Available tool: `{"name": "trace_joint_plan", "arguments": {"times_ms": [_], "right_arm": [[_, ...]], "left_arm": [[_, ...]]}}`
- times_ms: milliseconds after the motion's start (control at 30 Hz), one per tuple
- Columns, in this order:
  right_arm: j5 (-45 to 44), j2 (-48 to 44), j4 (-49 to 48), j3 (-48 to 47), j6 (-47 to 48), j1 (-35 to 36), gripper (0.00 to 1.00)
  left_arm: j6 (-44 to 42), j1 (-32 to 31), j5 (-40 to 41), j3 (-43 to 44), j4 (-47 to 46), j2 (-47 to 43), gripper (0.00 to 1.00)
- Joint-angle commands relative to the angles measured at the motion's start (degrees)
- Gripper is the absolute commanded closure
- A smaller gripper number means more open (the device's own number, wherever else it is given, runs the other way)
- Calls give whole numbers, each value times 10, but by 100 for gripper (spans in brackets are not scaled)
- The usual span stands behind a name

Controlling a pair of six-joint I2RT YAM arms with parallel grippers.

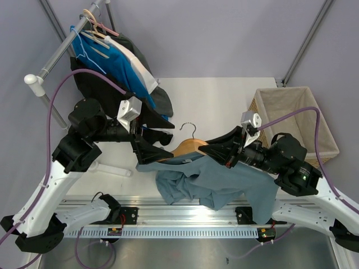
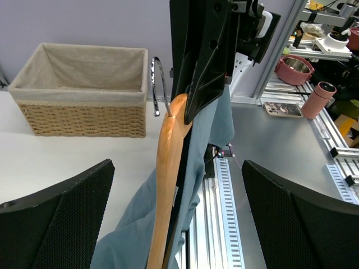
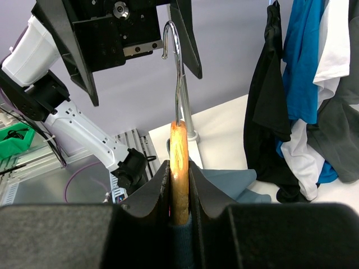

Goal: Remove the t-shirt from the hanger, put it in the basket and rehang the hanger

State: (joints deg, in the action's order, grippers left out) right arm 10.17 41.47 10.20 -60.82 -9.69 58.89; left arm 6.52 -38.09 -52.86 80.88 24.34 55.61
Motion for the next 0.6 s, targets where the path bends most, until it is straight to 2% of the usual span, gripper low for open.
{"name": "trace_joint_plan", "arguments": {"times_ms": [0, 267, 400, 567], "right_arm": [[1, 13, -66, -18, -12, 2, 100], [9, 62, -88, -50, -16, 2, 100], [14, 79, -96, -63, -22, 2, 100], [10, 90, -107, -68, -22, 2, 100]], "left_arm": [[9, -3, -31, -8, -11, -2, 2], [-5, -17, -32, -16, -10, 24, 4], [-9, -23, -48, -15, -10, 36, 7], [-9, -32, -26, -19, -10, 40, 14]]}}
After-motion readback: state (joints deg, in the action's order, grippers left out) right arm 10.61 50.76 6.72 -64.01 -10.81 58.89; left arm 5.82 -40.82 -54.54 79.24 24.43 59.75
